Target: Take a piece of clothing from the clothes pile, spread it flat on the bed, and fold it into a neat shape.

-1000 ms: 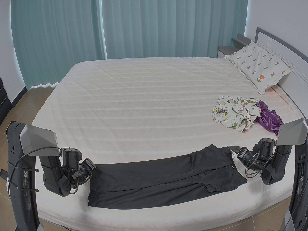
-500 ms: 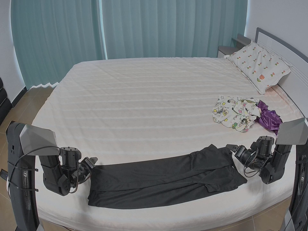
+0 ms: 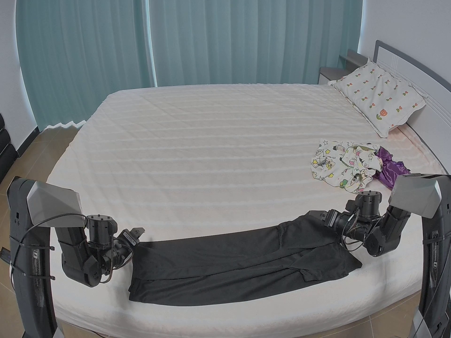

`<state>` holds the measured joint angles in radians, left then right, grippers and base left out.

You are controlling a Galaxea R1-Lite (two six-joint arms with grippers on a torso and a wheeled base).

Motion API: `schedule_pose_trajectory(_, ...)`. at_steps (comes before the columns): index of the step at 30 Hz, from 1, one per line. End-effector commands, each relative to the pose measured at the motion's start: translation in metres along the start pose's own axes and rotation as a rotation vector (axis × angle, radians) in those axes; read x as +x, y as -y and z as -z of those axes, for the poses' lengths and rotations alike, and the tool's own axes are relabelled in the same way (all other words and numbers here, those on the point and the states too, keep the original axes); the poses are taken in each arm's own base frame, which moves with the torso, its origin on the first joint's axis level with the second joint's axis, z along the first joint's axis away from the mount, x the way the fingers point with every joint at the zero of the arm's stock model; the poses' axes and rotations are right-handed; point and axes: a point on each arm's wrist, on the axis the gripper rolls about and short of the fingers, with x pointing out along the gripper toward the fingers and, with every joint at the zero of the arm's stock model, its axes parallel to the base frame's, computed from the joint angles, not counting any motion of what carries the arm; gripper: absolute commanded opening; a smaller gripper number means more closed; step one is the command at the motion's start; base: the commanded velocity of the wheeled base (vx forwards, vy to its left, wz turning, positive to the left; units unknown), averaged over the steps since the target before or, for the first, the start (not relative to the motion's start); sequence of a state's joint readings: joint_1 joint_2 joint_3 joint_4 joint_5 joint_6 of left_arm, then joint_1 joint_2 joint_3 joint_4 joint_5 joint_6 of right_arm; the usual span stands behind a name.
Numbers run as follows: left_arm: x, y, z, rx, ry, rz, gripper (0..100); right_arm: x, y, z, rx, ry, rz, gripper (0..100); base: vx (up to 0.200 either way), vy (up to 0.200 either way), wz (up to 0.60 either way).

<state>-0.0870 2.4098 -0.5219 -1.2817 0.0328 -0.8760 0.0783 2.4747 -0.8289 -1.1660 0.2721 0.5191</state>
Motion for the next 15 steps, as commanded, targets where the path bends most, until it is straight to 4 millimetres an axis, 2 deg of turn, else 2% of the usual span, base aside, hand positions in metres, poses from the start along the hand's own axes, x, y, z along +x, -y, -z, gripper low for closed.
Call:
schedule_pose_trajectory(1, -0.001, 0.0, 0.0, -0.001, 0.0, 0.002, 100, 0.012, 0.007, 0.01, -0.014, -0.029, 0.005, 100, 0.0, 0.0, 0.0)
schedule_pose_trajectory(8, -0.001, 0.0, 0.0, 0.002, -0.001, 0.001, 100, 0.009, 0.009, 0.016, -0.016, -0.051, 0.016, 100, 0.0, 0.0, 0.0)
schedule_pose_trajectory(9, -0.001, 0.0, 0.0, 0.002, -0.001, 0.001, 100, 0.007, 0.01, 0.015, -0.018, -0.05, 0.018, 0, 0.0, 0.0, 0.0)
schedule_pose_trajectory(15, -0.001, 0.0, 0.0, 0.002, -0.001, 0.001, 100, -0.006, 0.013, 0.017, -0.008, -0.065, 0.042, 0, 0.0, 0.0, 0.0)
